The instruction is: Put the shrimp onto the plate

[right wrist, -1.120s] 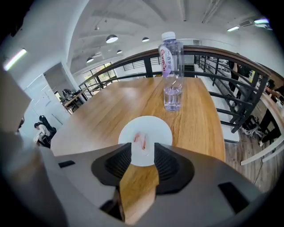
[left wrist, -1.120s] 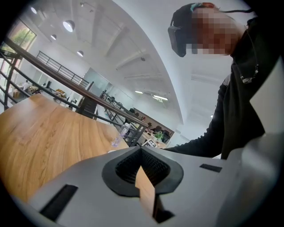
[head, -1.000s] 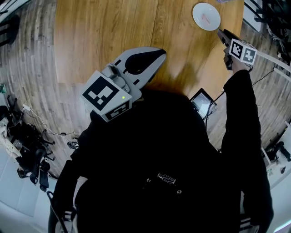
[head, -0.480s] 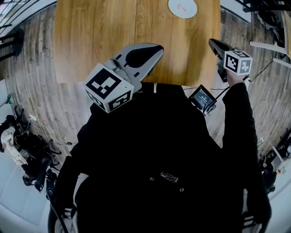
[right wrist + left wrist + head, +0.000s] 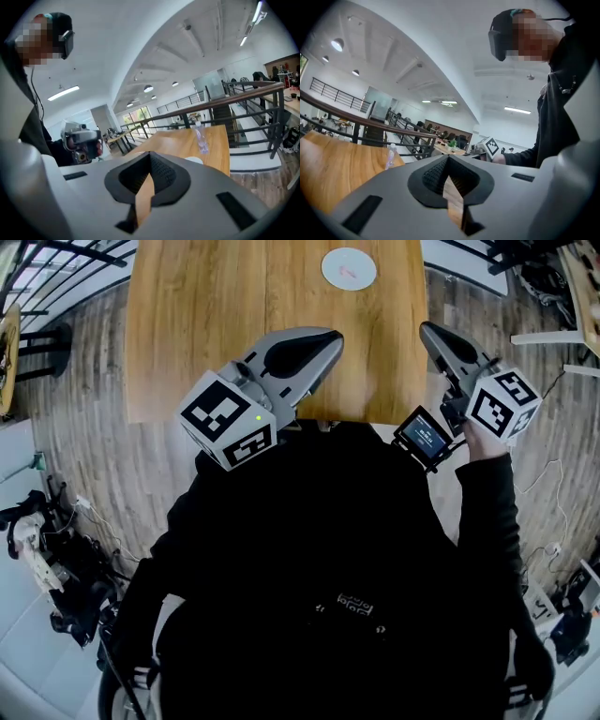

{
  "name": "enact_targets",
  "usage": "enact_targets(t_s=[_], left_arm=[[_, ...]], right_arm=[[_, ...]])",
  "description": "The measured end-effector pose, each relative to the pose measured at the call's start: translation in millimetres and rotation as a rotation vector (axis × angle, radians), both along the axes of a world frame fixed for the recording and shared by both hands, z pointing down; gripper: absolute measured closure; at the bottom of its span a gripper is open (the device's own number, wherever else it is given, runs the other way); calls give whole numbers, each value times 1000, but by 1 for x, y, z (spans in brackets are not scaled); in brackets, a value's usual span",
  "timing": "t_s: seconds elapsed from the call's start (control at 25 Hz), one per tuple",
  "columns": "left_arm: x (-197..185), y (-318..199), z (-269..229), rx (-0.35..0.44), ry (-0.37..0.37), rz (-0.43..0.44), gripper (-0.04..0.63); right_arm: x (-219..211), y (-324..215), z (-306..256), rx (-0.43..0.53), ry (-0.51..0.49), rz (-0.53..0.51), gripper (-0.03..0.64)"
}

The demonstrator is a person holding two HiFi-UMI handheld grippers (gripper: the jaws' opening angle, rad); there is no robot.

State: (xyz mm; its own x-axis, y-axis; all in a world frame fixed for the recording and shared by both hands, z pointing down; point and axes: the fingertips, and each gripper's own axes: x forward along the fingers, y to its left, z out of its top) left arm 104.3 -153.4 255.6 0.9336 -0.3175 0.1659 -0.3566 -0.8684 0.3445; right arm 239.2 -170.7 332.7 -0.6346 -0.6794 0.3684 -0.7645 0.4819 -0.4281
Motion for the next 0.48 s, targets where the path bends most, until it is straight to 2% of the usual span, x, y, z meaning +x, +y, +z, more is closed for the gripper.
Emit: enact_targets(t_s=[0.12, 0.2, 0.48], left_arm=[[3, -10, -12, 63, 25, -9, 592], [1, -15, -16, 84, 38, -5, 592], [-2, 8, -40, 110, 51, 37, 592]], right_arm=[[-14, 2, -45, 149, -12, -29, 598], [-23, 4, -65, 205, -14, -50, 598], [-33, 35, -108, 254, -43, -40, 598]])
